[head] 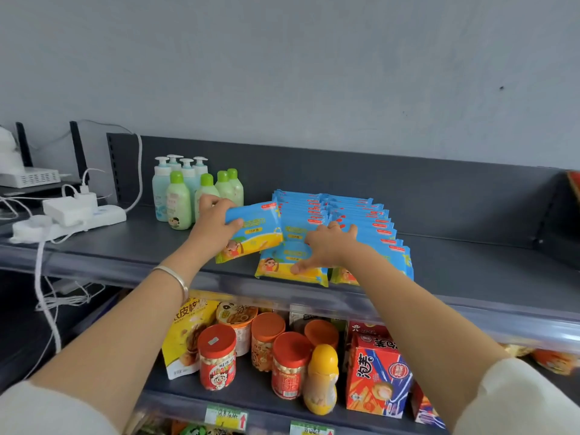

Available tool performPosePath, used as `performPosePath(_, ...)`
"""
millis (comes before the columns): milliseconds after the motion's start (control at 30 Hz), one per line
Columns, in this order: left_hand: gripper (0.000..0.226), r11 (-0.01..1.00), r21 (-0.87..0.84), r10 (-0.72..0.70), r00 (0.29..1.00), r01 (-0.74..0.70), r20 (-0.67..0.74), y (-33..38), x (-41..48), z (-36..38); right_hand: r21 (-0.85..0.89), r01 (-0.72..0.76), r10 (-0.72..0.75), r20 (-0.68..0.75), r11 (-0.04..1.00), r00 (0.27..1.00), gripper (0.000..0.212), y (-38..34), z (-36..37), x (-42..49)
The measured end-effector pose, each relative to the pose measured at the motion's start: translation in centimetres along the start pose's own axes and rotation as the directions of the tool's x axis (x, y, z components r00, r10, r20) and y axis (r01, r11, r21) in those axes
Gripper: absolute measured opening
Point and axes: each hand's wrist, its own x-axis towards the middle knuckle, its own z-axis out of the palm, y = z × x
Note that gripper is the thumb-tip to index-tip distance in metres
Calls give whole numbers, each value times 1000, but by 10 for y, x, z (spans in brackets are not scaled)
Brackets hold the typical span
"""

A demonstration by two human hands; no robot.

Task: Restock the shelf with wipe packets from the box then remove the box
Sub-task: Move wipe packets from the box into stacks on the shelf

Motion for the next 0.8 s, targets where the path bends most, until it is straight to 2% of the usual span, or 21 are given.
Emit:
performPosePath(100, 31, 999, -49, 5, 1000, -6, -26, 2, 1, 0, 70, 0, 2, -25, 998, 1000, 80, -1, -1, 2)
performPosePath(200, 29, 996, -86, 16, 999, -20, -39, 4, 4, -1, 234, 22, -2, -84, 972, 996, 58, 2, -1, 5)
performPosePath(333, 28, 989, -145, 21, 1000, -21, -3, 5, 6, -3, 327, 22, 94, -334, 945, 938, 33, 4, -1, 16)
performPosePath(400, 26, 990, -137, 39, 996, -27, 84, 5, 7, 1, 323, -9, 135, -368, 946, 920, 28, 10, 0, 20)
performPosePath(500, 28, 996, -31, 92, 964, -87, 250, 9, 7, 17, 291, -50, 148, -325, 955, 934, 32, 23, 0, 19)
performPosePath(567, 31, 993, 15, 108, 944, -118, 311, 14, 9, 31, 299, -63, 168, -341, 952, 925, 35, 32, 1, 15)
performPosePath(667, 37, 987, 54, 124, 936, -150, 329, 21, 14, 52, 337, -72, 213, -402, 939, 891, 36, 42, 4, 6)
performPosePath(800, 43, 934, 283, 123, 942, -216, 312, 30, 15, 69, 298, -57, 189, -436, 953, 880, 35, 44, 11, -4)
